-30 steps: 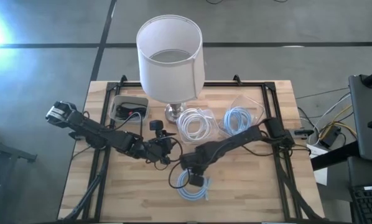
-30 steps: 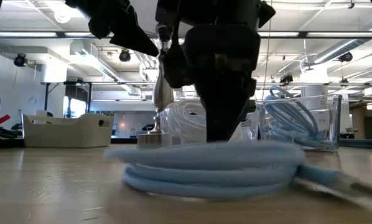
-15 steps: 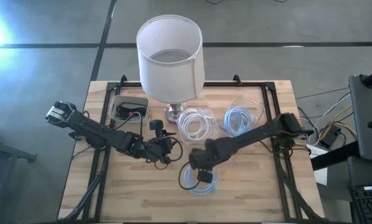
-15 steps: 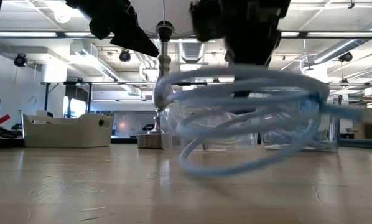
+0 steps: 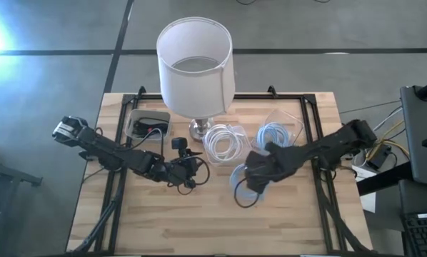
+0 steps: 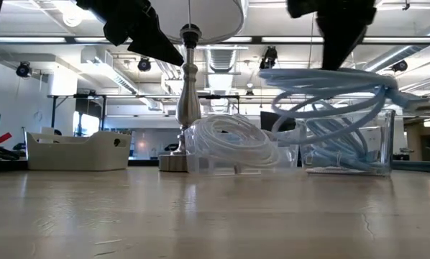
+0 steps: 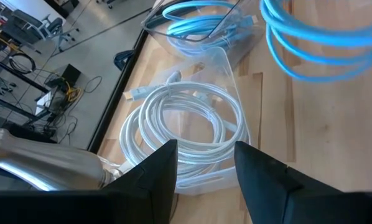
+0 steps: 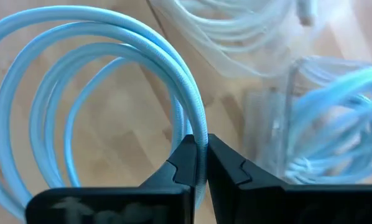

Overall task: Pick & Place USB Port
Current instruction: Put the light blue USB cable into the right transparent bin

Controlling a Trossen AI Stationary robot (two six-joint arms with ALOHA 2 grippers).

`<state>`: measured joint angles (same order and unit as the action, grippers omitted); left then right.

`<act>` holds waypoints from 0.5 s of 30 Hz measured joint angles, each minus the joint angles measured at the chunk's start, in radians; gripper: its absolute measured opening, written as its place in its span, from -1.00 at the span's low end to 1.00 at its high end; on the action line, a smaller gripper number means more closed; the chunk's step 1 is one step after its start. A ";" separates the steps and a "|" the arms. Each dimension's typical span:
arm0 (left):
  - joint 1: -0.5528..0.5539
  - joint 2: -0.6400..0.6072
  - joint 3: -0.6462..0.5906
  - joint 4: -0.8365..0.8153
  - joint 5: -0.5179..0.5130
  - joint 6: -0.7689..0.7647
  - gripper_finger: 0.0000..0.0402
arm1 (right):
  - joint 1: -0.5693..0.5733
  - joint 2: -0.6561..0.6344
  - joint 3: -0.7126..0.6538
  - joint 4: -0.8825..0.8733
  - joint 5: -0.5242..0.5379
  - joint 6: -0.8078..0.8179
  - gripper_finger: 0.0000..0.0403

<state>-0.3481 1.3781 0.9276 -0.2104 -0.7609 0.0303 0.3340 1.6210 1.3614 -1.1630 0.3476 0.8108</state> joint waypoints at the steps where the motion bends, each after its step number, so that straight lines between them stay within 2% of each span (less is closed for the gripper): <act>1: 0.000 0.000 0.000 0.000 0.000 0.000 -0.19 | 0.000 -0.027 -0.022 -0.002 0.004 0.001 -0.91; 5: 0.001 0.000 0.000 0.000 0.000 0.000 -0.19 | 0.000 -0.138 -0.087 -0.006 0.037 0.002 -0.91; 11: 0.001 0.000 0.000 0.000 0.000 -0.017 -0.19 | -0.007 -0.324 -0.184 -0.014 0.218 -0.004 -0.91; 15: 0.001 0.000 0.000 0.000 0.000 -0.052 -0.19 | -0.014 -0.446 -0.282 -0.011 0.277 0.001 -0.91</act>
<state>-0.3470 1.3785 0.9276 -0.2102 -0.7609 -0.0221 0.3203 1.1754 1.0789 -1.1737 0.6245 0.8115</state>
